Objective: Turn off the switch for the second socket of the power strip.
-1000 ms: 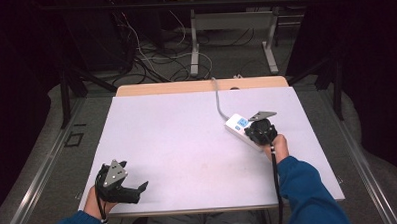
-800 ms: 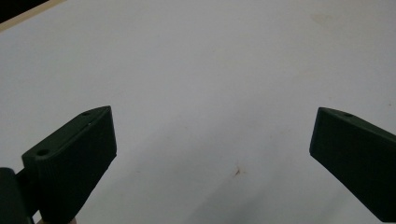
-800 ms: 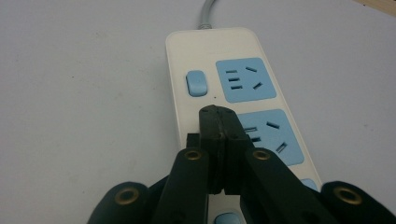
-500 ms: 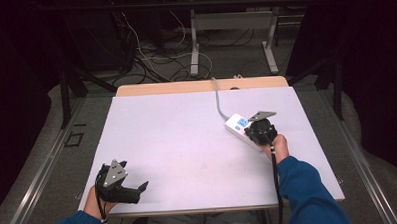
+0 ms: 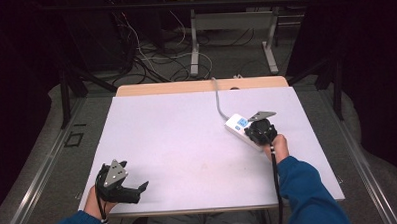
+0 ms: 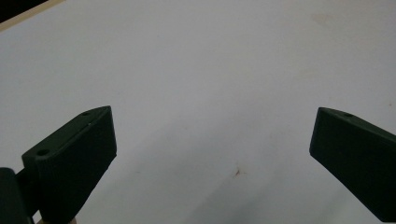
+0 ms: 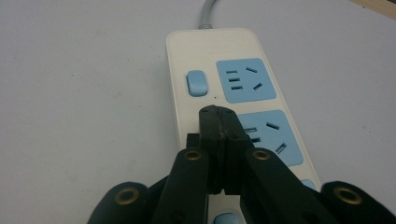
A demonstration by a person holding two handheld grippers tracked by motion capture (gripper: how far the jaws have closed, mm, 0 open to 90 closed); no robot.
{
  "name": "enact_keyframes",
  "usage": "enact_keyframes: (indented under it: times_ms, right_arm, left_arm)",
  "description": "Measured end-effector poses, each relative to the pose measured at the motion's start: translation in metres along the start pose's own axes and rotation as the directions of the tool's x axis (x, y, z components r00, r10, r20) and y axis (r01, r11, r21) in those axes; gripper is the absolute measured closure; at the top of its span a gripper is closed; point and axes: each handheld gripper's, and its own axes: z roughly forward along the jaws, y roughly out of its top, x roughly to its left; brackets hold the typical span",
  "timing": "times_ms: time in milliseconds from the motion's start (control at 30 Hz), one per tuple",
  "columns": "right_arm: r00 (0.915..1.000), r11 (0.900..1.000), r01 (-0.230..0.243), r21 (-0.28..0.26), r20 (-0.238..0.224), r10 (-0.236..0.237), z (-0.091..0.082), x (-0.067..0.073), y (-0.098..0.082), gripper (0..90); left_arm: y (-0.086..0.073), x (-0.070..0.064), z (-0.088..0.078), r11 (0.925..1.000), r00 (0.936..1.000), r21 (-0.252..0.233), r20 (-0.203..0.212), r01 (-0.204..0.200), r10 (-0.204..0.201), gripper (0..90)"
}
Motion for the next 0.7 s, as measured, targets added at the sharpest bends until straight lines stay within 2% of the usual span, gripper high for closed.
enact_keyframes:
  times_ms: [700]
  right_arm:
    - [0.9998, 1.000, 0.014, 0.008, 0.011, -0.014, -0.0002, 0.0014, 0.0010, 90.0]
  left_arm:
    - [0.0002, -0.0001, -0.0001, 1.0000, 1.0000, 0.000, 0.002, -0.004, 0.004, 0.5]
